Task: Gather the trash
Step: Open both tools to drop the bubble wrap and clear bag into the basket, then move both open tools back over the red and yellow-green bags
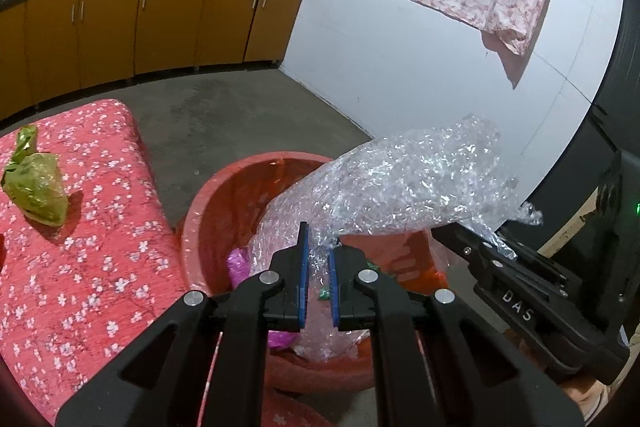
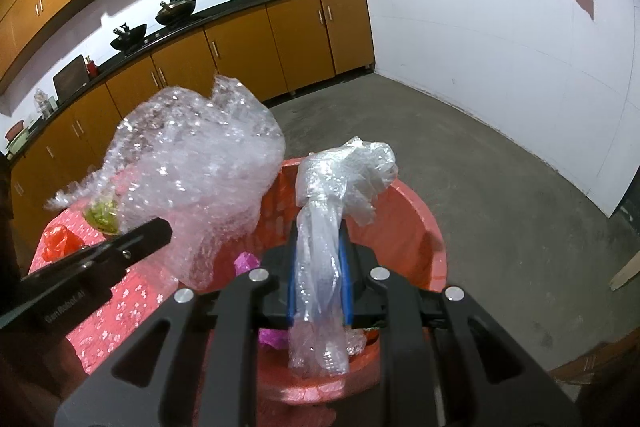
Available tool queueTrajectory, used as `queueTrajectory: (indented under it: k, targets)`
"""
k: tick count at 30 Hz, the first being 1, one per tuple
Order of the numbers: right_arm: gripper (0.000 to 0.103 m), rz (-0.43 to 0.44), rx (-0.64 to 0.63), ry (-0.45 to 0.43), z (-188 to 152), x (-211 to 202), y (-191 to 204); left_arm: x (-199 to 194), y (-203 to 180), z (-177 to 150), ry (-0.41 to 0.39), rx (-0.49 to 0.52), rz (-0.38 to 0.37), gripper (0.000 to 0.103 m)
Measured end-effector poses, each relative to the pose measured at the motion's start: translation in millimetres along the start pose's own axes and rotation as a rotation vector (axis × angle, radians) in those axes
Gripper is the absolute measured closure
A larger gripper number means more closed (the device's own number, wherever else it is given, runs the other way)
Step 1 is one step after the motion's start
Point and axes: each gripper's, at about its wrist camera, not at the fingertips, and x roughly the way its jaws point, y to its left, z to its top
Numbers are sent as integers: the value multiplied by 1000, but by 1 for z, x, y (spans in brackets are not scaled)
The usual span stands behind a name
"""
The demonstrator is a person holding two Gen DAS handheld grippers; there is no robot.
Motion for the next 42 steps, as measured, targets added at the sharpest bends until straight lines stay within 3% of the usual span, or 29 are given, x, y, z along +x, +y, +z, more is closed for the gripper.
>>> queueTrajectory:
  k: [6, 8, 9, 11, 16, 18, 23, 25, 30, 42]
  targets:
    - [82, 11, -20, -15, 4, 4, 4, 6, 5, 1, 21, -22, -17, 94]
    - [79, 23, -22, -13, 5, 6, 4, 7, 9, 0, 32, -36, -15, 85]
    - [73, 28, -23, -14, 4, 6, 4, 6, 12, 0, 33, -42, -8, 79]
    - [66, 37, -25, -19, 5, 5, 4, 3, 16, 0, 24, -44, 8, 51]
    - [47, 36, -18, -29, 1, 1, 2, -9, 31, -3, -1, -42, 56, 38]
    - [31, 24, -7, -42, 1, -3, 0, -15, 38, -6, -9, -43, 85, 31]
    - [5, -23, 23, -116, 1, -16, -1, -30, 53, -16, -26, -35, 154, 12]
    - [4, -49, 23, -153, 1, -22, 2, -37, 58, -21, -31, -35, 185, 8]
    - [4, -33, -4, -146, 1, -22, 17, -59, 81, -32, -46, -50, 268, 3]
    - [4, 69, -53, -94, -5, -14, 79, -124, 167, -60, -91, -181, 502, 2]
